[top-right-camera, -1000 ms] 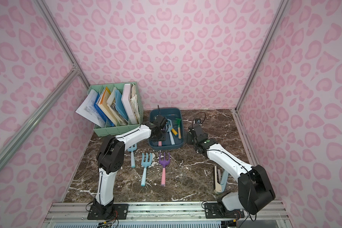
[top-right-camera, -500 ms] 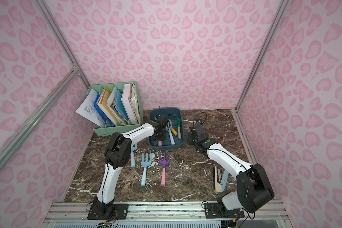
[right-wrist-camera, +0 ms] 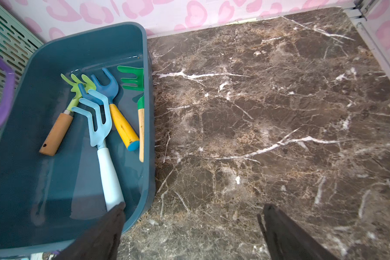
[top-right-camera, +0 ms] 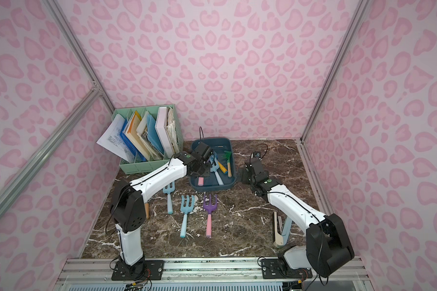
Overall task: Take the hand rake out of the storage box
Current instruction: Pick up the rake from the storage box, then place the rake at the center of the board.
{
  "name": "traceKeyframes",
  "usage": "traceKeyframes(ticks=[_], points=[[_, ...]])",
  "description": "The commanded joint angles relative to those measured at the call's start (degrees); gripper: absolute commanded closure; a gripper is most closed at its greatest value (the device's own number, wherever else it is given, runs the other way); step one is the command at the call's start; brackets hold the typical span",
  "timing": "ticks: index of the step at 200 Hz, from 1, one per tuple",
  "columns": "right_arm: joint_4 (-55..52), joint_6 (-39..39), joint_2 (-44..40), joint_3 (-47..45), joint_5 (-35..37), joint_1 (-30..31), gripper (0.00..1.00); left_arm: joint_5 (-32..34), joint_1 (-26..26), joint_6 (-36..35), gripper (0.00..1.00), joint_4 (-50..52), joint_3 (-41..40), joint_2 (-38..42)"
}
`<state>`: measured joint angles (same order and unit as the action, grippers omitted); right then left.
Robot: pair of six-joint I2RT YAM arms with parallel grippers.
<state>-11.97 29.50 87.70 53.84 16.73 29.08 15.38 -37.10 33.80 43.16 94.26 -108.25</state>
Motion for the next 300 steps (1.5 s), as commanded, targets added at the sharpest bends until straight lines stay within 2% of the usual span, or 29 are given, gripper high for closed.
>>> traceKeyframes(ticks=[1,20,44,69,87,99,126,151,203,226,241,254,266,278,291,300], points=[[0.04,1.4,-1.44,-0.62,0.47,0.08,0.01,1.77,-1.97,4.11,0.94,-2.35,-4.62,5.73],[-0.62,2.49,-3.86,-2.0,1.36,0.01,0.02,3.65,-6.7,10.58,0.94,-4.98,-10.41,10.67],[-1.93,4.43,-7.59,-4.41,2.28,0.01,0.02,8.37,-16.41,17.12,0.93,-8.21,-16.57,13.39],[-3.06,6.96,-12.42,-8.19,2.95,0.08,0.02,9.67,-24.06,24.49,0.95,-11.07,-19.84,10.77],[-3.36,7.95,-16.18,-10.99,3.31,0.46,0.01,7.79,-26.74,30.3,0.97,-13.08,-21.3,6.74],[-3.03,8.05,-18.61,-12.64,3.4,0.96,0.02,7.5,-28.56,31.08,0.97,-13.89,-20.51,4.18],[-3.12,8.03,-23.13,-15.04,2.48,1.06,0.02,7.63,-29.86,31.37,0.96,-11.98,-15.38,-1.91],[-3.99,8.24,-27.66,-16.76,3.64,0.95,0.02,3.64,-29.93,32.95,0.96,-14.87,-14.33,-6.38],[-0.51,7.59,-35.54,-21.48,3.22,0.89,0.01,4.31,-30.08,33.9,0.94,-13.72,-13.58,-9.1],[-0.61,7.55,-35.35,-21.41,2.88,0.89,0.01,4.05,-30.13,33.98,0.88,-12.26,-12.37,-10.34],[-0.5,7.59,-34.26,-21.08,2.52,0.92,0.02,4.12,-30.13,33.7,0.73,-11.49,-11.82,-10.42],[-1.22,7.84,-33.28,-20.5,2.75,0.89,0.02,4.68,-30.13,33.84,0.66,-11.29,-12.4,-9.73],[-2.06,8.04,-32.6,-19.89,2.95,0.9,0.01,5.54,-30.08,33.96,0.51,-10.56,-12.8,-8.88],[-2.44,7.72,-32.33,-19.5,2.72,0.89,0.02,6.41,-30.1,33.56,0.47,-10.36,-13.35,-7.7],[-2.47,7.37,-32.24,-19.26,2.58,0.84,0.02,7.94,-29.83,33.35,0.35,-8.76,-14.08,-5.26],[-2.46,7.29,-32.37,-19.34,2.69,0.89,0.01,9.57,-29.51,32.77,0.32,-8.66,-15.77,-1.95]])
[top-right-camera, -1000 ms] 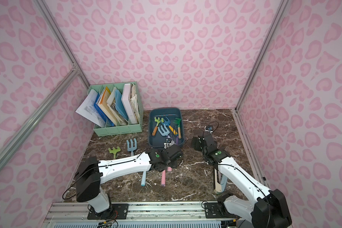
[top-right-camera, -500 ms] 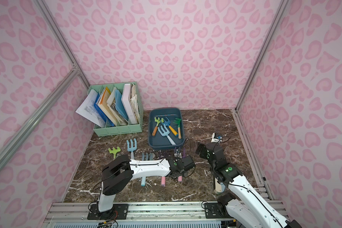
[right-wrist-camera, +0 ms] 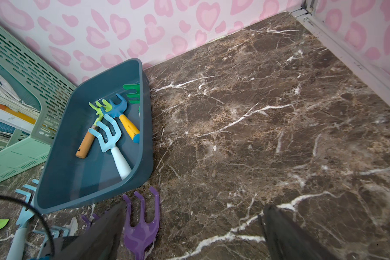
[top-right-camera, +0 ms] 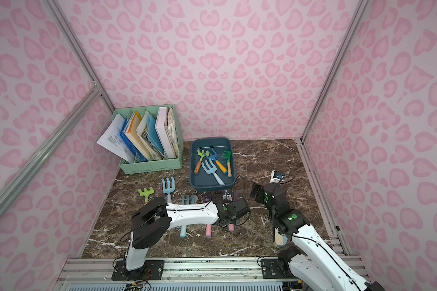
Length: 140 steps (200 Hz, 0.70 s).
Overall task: Take the hand rake out of the storage box
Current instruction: Place the rake at the center of the board, then pick up the rake from the storage box.
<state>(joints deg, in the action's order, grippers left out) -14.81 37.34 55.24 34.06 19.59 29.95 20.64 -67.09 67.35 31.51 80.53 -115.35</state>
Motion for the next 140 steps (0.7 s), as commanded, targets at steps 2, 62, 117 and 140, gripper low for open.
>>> traceKeyframes(ticks=[2,62,117,140], points=[[0.46,-0.7,0.05,0.47,-0.17,0.04,0.02,4.66,0.58,-0.92,0.32,3.02,-2.4,6.02],[6.96,-6.06,6.98,5.43,-1.2,11.18,0.02,17.41,7.01,-24.26,0.18,13.44,-9.96,40.44],[0.71,-8.74,39.83,30.97,1.03,17.4,0.17,21.16,26.65,-34.76,0.1,10.52,-28.35,63.08],[-3.17,-13.1,51.7,42.01,-0.76,16.82,0.28,28.74,26.95,-38.58,0.02,2.08,-37.47,67.2]])
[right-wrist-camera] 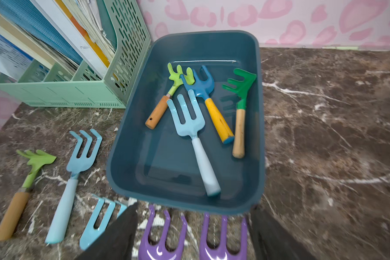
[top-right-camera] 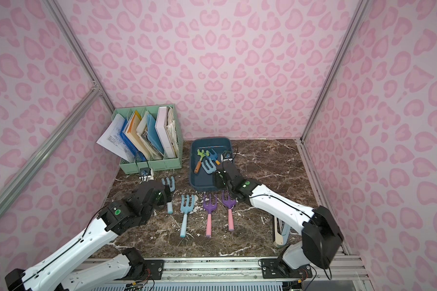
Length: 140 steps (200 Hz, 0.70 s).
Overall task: Take the hand rake out of the storage box
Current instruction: Pick up the rake from the storage box.
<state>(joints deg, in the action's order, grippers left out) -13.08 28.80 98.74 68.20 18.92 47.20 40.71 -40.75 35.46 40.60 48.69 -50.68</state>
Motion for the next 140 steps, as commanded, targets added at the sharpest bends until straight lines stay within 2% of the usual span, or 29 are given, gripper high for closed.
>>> traceKeyframes(ticks=[1,23,46,67,84,140], points=[[-5.09,-4.68,8.61,8.33,0.04,-0.48,0.28,8.64,0.64,-6.75,0.02,-7.11,-5.8,2.56],[-8.31,-6.82,16.54,16.46,-1.13,-3.1,0.34,7.48,1.87,-6.99,0.02,-7.9,-5.64,1.87],[-7.81,-8.38,20.64,18.01,-3.92,-7.3,0.36,7.5,2.41,-7.18,0.02,-7.87,-5.46,-0.81],[-7.09,-13.11,24.22,19.61,-7.28,-9.86,0.4,7.12,2.44,-8.34,0.02,-9.3,-5.88,-2.22],[-9.61,-15.52,28.26,24.63,-7.57,-10.89,0.48,7.11,2.52,-8.8,0.02,-10.46,-6.4,-2.32],[-14.2,-18.42,39.86,38.57,-9.25,-12.39,0.47,7.99,2.59,-9.36,0.02,-11.05,-6.95,-2.43]])
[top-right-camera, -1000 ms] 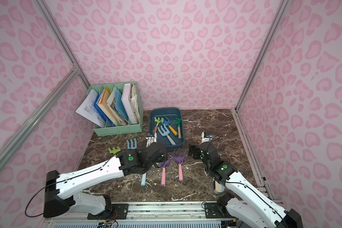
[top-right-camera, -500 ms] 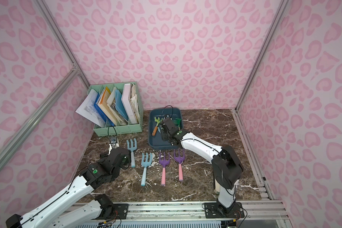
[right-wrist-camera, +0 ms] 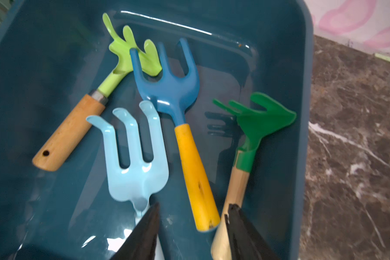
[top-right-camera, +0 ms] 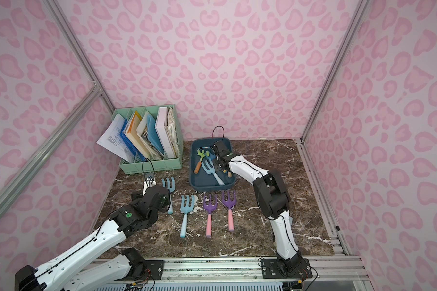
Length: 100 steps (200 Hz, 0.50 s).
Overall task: Take the hand rake out of the storage box
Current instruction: Pick up the rake from the storage box.
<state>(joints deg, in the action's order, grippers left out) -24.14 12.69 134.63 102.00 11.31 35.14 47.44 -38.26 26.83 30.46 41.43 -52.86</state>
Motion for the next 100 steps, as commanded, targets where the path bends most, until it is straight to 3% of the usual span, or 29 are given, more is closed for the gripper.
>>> traceKeyframes(ticks=[1,24,48,77,100], points=[[-3.26,-2.32,4.15,5.01,-1.69,-0.33,0.47,1.25,0.11,-0.73,0.02,-0.92,0.31,-0.32],[-4.7,-2.71,8.35,9.93,-2.89,-0.59,0.48,1.68,0.11,-0.38,0.02,-0.7,0.28,-0.4],[-7.84,-2.41,12.36,15.29,0.67,-0.77,0.5,1.78,0.04,-0.31,0.02,-0.83,0.23,-0.75],[-7.49,-1.97,14.21,16.58,-0.39,-0.61,0.51,1.84,0.03,-0.29,0.02,-1.03,0.41,-1.69],[-8.95,-1.49,15.74,18.26,0.39,-0.68,0.58,1.95,0.04,-0.11,0.02,-0.78,0.49,-1.81]])
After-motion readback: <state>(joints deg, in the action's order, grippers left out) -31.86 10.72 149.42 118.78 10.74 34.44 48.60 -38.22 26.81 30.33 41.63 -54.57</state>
